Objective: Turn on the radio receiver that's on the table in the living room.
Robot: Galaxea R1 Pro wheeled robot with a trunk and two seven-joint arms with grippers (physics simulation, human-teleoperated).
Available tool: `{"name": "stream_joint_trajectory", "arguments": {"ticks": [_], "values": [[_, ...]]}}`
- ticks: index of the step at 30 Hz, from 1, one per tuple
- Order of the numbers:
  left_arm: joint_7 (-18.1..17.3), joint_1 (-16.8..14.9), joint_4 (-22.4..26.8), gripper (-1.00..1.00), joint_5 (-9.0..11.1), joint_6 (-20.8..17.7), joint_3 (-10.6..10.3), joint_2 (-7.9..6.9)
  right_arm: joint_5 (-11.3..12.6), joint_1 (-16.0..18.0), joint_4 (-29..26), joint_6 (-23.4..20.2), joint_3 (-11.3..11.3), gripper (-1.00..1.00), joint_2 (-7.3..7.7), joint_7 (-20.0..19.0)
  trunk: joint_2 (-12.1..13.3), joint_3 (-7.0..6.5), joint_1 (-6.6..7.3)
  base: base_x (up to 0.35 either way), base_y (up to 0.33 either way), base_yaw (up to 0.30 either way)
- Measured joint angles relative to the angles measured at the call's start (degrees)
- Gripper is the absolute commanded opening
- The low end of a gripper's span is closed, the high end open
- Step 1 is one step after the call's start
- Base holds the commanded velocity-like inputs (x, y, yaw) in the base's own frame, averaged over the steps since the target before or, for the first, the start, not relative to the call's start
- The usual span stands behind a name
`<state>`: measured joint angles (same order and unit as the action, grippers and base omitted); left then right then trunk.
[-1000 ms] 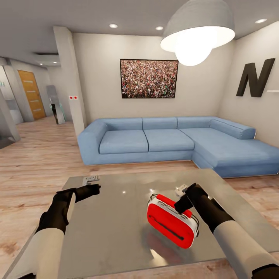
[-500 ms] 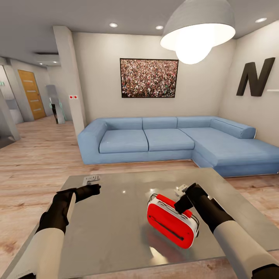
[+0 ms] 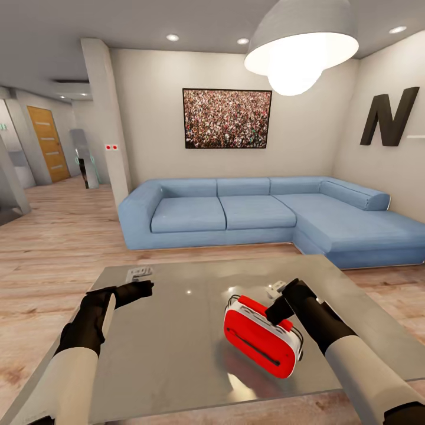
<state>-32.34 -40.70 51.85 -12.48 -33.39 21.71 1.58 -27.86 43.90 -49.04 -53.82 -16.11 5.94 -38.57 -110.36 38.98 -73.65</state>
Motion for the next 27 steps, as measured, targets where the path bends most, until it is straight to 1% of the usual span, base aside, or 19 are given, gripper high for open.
{"name": "stream_joint_trajectory", "arguments": {"ticks": [5, 6, 25, 26, 27], "values": [[0.0, 0.0, 0.0, -1.0, 0.0, 0.0, 0.0, 0.0, 0.0, 0.0, 0.0, 0.0, 0.0, -1.0, 0.01, 0.0, 0.0, 0.0, 0.0, 0.0, 0.0, 0.0], [0.0, 0.0, 0.0, -1.0, 0.0, 0.0, 0.0, 0.0, 0.0, 0.0, -0.4, -0.3, 0.0, -1.0, 0.02, 0.0, -0.4, 0.17, -0.21, 0.0, 0.0, 0.0], [0.0, 0.0, 0.0, -1.0, 0.0, 0.0, 0.0, 0.0, 0.0, 0.0, -0.4, -0.3, 0.0, -1.0, 0.03, 0.0, -0.4, 0.18, -0.21, 0.0, 0.0, 0.0], [0.0, 0.0, 0.0, -1.0, 0.0, 0.0, 0.0, 0.0, 0.0, 0.0, -0.4, -0.3, 0.0, 1.0, 0.03, 0.0, -0.4, 0.18, -0.21, 0.0, 0.0, 0.0], [0.0, 0.0, 0.0, -1.0, 0.0, 0.0, 0.0, 0.0, 0.2, -0.1, 0.1, 0.1, 0.0, 1.0, 0.02, 0.1, -0.4, 0.2, -0.23, 0.0, 0.0, 0.0]]}}
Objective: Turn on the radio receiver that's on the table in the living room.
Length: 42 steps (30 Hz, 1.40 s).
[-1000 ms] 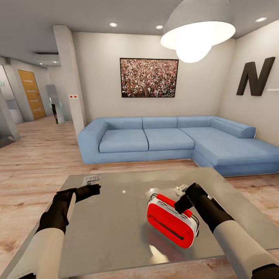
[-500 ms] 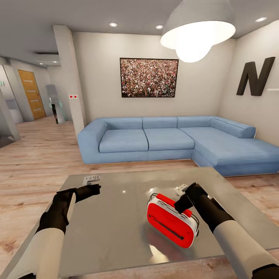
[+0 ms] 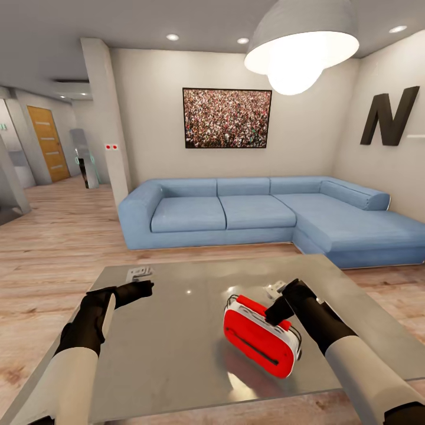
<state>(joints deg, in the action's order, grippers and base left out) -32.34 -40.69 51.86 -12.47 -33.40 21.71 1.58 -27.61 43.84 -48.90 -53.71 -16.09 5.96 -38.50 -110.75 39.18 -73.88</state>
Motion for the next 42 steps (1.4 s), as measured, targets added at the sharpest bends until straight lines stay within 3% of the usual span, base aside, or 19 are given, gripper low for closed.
{"name": "stream_joint_trajectory", "arguments": {"ticks": [32, 42], "values": [[-0.2, 0.0, 0.0, -1.0, 0.1, 0.0, 0.0, 0.0, 0.0, 0.0, 0.1, 0.0, 0.2, 1.0, 0.01, 0.0, 0.0, 0.0, 0.0, 0.0, 0.0, 0.0], [0.0, 0.0, 0.0, -1.0, 0.2, 0.1, 0.0, 0.01, 0.0, 0.0, 0.1, 0.0, 0.2, 1.0, 0.02, 0.0, 4.0, -1.79, 2.19, 0.0, 0.0, 0.0]]}}
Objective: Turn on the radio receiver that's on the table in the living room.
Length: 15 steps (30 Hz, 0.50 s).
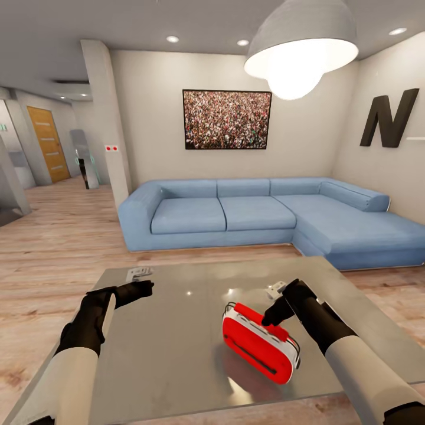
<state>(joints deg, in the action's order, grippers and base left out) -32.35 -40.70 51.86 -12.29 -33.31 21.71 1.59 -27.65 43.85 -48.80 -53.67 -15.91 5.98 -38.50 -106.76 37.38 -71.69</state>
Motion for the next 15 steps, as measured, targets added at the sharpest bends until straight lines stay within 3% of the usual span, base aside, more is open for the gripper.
{"name": "stream_joint_trajectory", "arguments": {"ticks": [15], "values": [[0.1, 0.0, 0.0, -1.0, -0.1, -0.1, 0.0, 0.11, 0.0, 0.0, 0.0, 0.0, 0.0, 1.0, 0.0, 0.0, 6.0, -2.69, 3.29, 0.0, 0.0, 0.0]]}}
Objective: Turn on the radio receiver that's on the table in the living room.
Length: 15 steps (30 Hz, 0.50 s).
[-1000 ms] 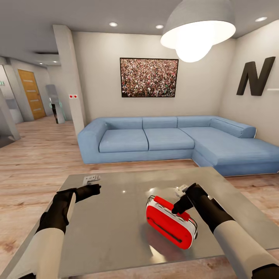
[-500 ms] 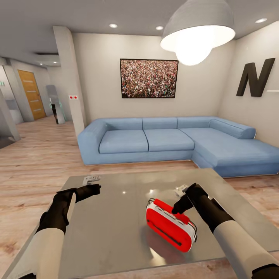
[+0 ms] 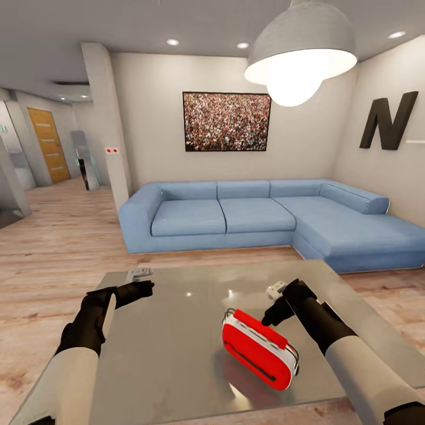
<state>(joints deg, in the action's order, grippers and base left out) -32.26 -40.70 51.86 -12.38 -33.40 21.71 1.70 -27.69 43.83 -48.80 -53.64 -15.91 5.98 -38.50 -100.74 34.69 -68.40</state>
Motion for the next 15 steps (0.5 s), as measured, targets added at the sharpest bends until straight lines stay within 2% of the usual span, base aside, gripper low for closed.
{"name": "stream_joint_trajectory", "arguments": {"ticks": [4, 15], "values": [[0.0, 0.0, 0.0, -1.0, -0.1, 0.0, 0.0, 0.63, 0.0, 0.0, 0.0, 0.0, 0.0, 1.0, -0.01, 0.0, 1.6, -0.72, 0.88, -0.151, 0.0, 0.0], [0.0, 0.0, 0.0, -1.0, -0.1, 0.0, 0.0, 0.76, 0.0, 0.0, 0.0, 0.0, 0.0, 1.0, 0.0, 0.0, 6.0, -2.69, 3.29, -0.33, 0.0, 0.0]]}}
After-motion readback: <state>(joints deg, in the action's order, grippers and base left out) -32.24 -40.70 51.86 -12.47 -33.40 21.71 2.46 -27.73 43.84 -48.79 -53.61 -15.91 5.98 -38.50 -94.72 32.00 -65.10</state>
